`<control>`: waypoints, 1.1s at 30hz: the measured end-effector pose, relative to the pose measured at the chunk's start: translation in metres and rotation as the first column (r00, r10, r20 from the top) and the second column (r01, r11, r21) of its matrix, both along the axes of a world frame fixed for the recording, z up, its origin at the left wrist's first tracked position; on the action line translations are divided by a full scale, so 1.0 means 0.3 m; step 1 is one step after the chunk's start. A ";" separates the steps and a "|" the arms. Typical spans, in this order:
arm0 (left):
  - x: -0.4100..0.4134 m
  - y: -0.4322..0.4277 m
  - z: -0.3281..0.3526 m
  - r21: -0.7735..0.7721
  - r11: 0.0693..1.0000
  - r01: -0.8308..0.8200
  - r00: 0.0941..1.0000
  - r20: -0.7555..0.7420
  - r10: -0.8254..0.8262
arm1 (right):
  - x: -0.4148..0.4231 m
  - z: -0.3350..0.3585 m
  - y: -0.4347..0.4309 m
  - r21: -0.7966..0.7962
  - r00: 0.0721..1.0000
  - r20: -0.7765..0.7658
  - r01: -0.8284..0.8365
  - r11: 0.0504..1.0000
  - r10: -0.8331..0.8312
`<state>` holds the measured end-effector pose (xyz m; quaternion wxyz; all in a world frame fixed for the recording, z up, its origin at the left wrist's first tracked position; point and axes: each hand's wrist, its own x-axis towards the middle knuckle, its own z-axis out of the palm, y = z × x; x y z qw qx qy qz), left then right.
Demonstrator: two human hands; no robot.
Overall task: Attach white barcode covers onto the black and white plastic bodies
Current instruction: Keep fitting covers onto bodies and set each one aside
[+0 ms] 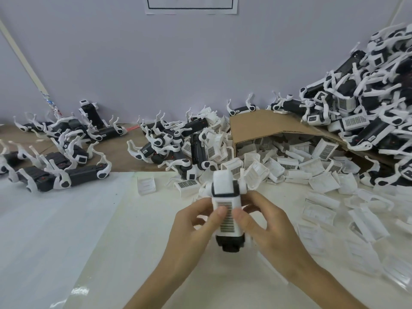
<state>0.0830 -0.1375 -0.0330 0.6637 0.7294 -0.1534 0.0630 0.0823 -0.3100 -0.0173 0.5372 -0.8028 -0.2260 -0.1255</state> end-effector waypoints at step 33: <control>0.014 0.027 -0.016 0.474 0.700 -0.533 0.771 0.614 0.171 | 0.026 0.030 -0.058 0.008 0.971 0.174 0.167 0.986 -0.165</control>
